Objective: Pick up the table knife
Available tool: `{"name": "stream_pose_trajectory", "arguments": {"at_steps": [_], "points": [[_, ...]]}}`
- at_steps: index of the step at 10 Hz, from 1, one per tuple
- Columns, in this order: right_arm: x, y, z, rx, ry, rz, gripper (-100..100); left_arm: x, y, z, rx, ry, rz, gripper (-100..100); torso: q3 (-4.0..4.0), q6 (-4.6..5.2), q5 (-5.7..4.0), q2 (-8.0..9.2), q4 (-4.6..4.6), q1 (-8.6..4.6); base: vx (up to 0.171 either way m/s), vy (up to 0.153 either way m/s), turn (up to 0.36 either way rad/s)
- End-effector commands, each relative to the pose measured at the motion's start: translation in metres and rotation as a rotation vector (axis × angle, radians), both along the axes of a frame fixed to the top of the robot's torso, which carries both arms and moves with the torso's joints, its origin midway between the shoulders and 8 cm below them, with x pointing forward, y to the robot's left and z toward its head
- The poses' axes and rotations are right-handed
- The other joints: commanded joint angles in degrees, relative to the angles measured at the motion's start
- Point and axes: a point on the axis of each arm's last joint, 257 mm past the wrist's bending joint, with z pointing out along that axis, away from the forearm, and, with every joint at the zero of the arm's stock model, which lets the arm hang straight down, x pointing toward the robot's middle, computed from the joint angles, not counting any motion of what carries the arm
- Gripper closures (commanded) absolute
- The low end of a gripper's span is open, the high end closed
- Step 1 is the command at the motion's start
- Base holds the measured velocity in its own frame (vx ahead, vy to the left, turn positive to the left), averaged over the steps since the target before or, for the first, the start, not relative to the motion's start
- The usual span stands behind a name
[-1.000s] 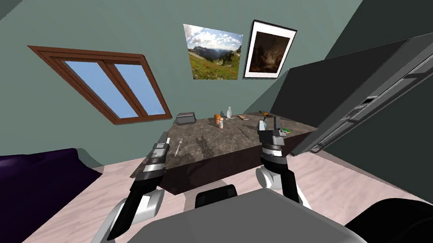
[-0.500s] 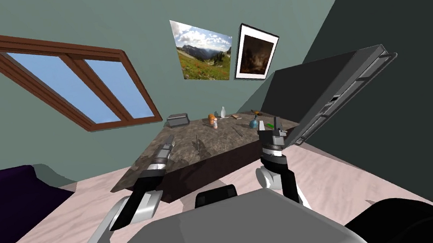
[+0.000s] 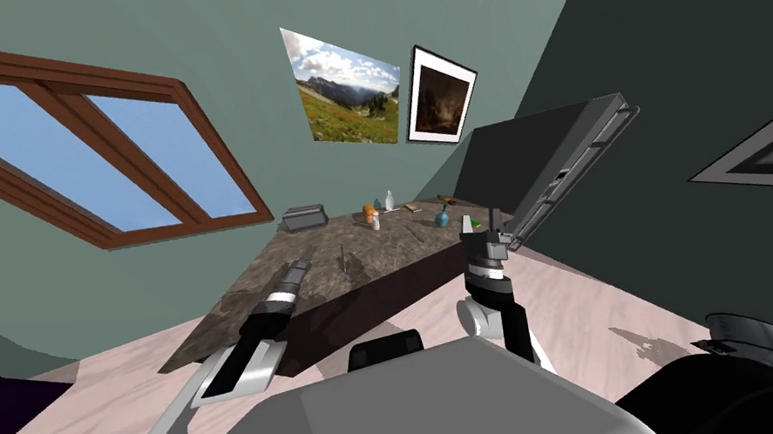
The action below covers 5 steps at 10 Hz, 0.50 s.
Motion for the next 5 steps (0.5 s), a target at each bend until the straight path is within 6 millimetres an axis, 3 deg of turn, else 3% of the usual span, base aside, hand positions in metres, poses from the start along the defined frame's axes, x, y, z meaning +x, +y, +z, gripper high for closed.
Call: {"name": "stream_pose_trajectory", "arguments": {"at_steps": [1,4,5], "points": [[0.000,0.000,0.000,0.000,0.000,0.000,0,0.002,0.005,-0.008,0.021,0.033,0.011,-100,0.00,0.00,0.00,0.00,0.00,0.00,-0.001,-0.019,-0.108],[0.000,0.000,0.000,0.000,0.000,0.000,0,0.006,0.020,-0.038,0.102,0.134,0.041,-100,0.00,-0.04,0.00,-0.01,0.00,0.02,0.002,-0.024,-0.159],[0.000,0.000,0.000,0.000,0.000,0.000,0,0.006,0.021,-0.038,0.102,0.136,0.042,-100,0.00,-0.02,0.00,0.00,0.00,0.01,0.002,-0.017,-0.110]]}}
